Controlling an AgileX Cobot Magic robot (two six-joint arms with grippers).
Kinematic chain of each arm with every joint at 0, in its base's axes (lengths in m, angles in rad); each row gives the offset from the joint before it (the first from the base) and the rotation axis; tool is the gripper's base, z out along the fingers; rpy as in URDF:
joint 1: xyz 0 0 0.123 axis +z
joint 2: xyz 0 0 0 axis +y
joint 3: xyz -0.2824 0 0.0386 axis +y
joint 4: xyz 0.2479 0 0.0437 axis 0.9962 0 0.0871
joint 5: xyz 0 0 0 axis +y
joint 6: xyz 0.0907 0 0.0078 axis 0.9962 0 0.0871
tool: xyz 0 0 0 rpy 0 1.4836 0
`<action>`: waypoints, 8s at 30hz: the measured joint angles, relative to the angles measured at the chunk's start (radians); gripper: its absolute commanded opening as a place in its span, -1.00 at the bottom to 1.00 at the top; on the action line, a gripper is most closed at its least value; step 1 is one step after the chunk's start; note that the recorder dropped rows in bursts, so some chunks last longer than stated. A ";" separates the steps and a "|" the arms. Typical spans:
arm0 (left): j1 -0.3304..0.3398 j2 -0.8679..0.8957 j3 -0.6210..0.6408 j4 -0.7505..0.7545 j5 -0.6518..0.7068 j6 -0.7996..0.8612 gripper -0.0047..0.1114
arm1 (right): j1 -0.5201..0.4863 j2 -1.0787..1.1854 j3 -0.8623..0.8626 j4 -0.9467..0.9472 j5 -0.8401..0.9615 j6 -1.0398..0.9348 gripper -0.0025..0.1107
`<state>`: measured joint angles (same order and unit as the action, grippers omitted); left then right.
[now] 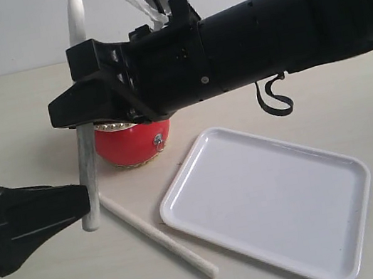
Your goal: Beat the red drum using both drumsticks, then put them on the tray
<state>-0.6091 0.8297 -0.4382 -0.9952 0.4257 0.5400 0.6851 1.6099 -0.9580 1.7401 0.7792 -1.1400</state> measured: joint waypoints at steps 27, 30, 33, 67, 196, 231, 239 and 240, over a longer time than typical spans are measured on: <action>0.000 0.158 0.000 -0.322 0.112 0.341 -0.08 | 0.058 0.031 0.000 0.000 -0.030 0.019 -0.96; 0.000 0.158 0.000 -0.322 0.099 0.343 -0.25 | 0.058 0.031 0.000 0.000 -0.030 0.019 -0.96; 0.000 0.158 0.000 -0.322 0.070 0.343 -0.41 | 0.058 0.031 0.000 0.000 -0.030 0.019 -0.96; 0.088 0.078 0.008 -0.360 0.010 0.331 -0.92 | 0.058 -0.243 0.000 -0.365 -0.139 0.274 -0.01; 0.424 -0.144 0.077 -0.162 0.072 0.227 -0.92 | 0.377 0.414 -0.263 -1.748 0.088 1.238 -0.03; 0.424 -0.144 0.077 -0.162 0.072 0.227 -0.92 | 0.377 0.441 -0.272 -1.740 0.103 1.293 -0.96; 0.424 -0.140 0.000 -0.019 0.138 0.138 -0.92 | 0.335 0.150 -0.269 -1.752 0.166 1.286 -0.96; 0.424 -0.140 -0.031 0.029 0.156 0.100 -0.92 | 0.314 0.106 -0.269 -1.752 0.177 1.283 -0.96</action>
<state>-0.1855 0.6901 -0.4694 -0.9666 0.5817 0.6401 0.9994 1.7160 -1.2265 -0.0119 0.9564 0.1428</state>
